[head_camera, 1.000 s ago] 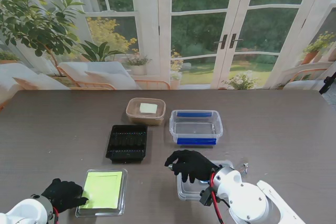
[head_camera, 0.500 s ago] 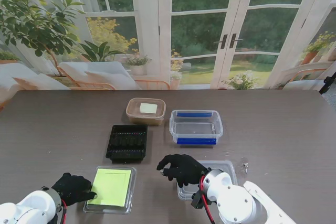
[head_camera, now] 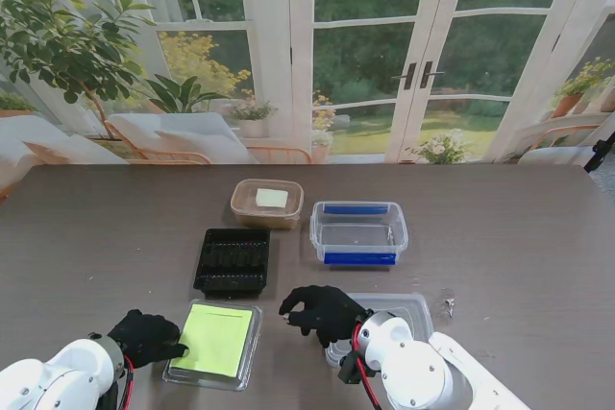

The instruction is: Pair container bodies with their lids

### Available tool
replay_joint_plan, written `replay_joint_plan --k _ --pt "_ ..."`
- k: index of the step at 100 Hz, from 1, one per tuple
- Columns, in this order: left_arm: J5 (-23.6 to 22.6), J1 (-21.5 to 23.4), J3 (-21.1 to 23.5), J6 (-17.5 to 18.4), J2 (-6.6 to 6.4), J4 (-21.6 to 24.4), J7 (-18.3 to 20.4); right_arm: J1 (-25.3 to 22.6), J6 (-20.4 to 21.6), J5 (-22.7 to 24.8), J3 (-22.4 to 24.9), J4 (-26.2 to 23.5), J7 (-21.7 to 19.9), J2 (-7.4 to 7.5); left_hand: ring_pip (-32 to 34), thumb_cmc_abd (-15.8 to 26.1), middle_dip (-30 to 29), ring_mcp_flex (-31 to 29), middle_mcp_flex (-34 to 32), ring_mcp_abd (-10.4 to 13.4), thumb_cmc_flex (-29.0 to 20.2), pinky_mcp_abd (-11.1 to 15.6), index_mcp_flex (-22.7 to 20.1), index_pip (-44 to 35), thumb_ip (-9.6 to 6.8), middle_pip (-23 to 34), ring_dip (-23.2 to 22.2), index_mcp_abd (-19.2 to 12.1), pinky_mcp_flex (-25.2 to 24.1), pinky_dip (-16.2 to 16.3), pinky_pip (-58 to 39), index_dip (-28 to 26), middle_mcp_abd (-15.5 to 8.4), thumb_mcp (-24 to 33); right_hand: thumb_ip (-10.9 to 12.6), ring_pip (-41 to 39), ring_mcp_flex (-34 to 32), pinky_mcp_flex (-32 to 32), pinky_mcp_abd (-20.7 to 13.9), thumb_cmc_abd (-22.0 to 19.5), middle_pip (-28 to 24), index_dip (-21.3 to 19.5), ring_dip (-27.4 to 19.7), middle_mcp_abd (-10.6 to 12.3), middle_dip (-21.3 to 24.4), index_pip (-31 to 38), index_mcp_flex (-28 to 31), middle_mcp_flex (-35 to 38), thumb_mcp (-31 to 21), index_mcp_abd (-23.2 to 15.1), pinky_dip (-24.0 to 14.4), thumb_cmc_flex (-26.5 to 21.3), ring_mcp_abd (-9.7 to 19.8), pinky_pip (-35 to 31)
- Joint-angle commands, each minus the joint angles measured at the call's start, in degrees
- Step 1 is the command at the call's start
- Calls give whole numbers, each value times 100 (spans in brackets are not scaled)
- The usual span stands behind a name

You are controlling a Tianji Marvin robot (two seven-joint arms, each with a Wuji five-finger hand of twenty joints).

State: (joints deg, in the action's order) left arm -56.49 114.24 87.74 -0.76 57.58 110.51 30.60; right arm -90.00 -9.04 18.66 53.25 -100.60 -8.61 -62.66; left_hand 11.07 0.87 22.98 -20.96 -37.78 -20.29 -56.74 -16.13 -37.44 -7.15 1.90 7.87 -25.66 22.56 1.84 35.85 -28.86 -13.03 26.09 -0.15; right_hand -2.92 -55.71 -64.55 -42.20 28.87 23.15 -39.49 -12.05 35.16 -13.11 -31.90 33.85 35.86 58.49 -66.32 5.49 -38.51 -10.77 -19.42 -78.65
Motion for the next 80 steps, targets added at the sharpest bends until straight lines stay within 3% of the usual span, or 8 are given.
replay_joint_plan --k 1,31,52,67,80 --pt "6 60 -32 -57 18 -17 217 -113 -46 66 77 -148 -161 -2 -75 207 -64 94 87 -88 54 16 105 128 -179 -164 39 -348 -131 -47 -170 69 -565 -44 -134 -141 -277 755 138 -14 -89 87 73 -145 -79 -58 -128 201 255 -99 -181 9 -91 -346" --pt "-175 367 208 -250 49 342 336 -67 -165 205 -36 -173 -237 25 92 227 33 -90 -10 -255 92 -65 134 146 -185 -91 -75 -148 14 105 -428 74 -406 -48 -126 -599 -815 200 318 -23 -292 75 184 -146 -207 -27 -80 478 238 -92 -311 44 -70 -750" --pt "-205 678 512 -230 148 468 -285 43 -227 345 -203 -156 -277 41 486 206 261 -345 -270 -352 33 -135 77 128 -182 32 -377 -210 100 390 -1246 80 -409 -37 -89 -1562 -974 -503 462 -32 -570 98 521 -92 -436 -87 -161 811 164 -136 -395 37 123 -1176" --pt "84 747 631 -223 190 418 -600 190 -314 479 -372 -132 -300 48 1437 198 906 -689 -660 -505 -258 -207 -161 45 -172 364 -1160 -308 240 717 -2377 61 -415 -31 -28 -2341 -996 -1042 471 -10 -888 118 817 -10 -682 -140 -262 1036 -21 -216 -390 -36 366 -1513" --pt "689 658 622 -297 182 291 -581 330 -401 572 -543 -87 -323 51 3014 160 2081 -1291 -1231 -716 -854 -380 -391 -16 -174 1101 -2198 -220 808 1317 -3897 90 -362 19 39 -3065 -1009 -1615 426 39 -1265 125 1151 108 -984 -164 -327 1244 -300 -297 -258 -134 665 -1843"
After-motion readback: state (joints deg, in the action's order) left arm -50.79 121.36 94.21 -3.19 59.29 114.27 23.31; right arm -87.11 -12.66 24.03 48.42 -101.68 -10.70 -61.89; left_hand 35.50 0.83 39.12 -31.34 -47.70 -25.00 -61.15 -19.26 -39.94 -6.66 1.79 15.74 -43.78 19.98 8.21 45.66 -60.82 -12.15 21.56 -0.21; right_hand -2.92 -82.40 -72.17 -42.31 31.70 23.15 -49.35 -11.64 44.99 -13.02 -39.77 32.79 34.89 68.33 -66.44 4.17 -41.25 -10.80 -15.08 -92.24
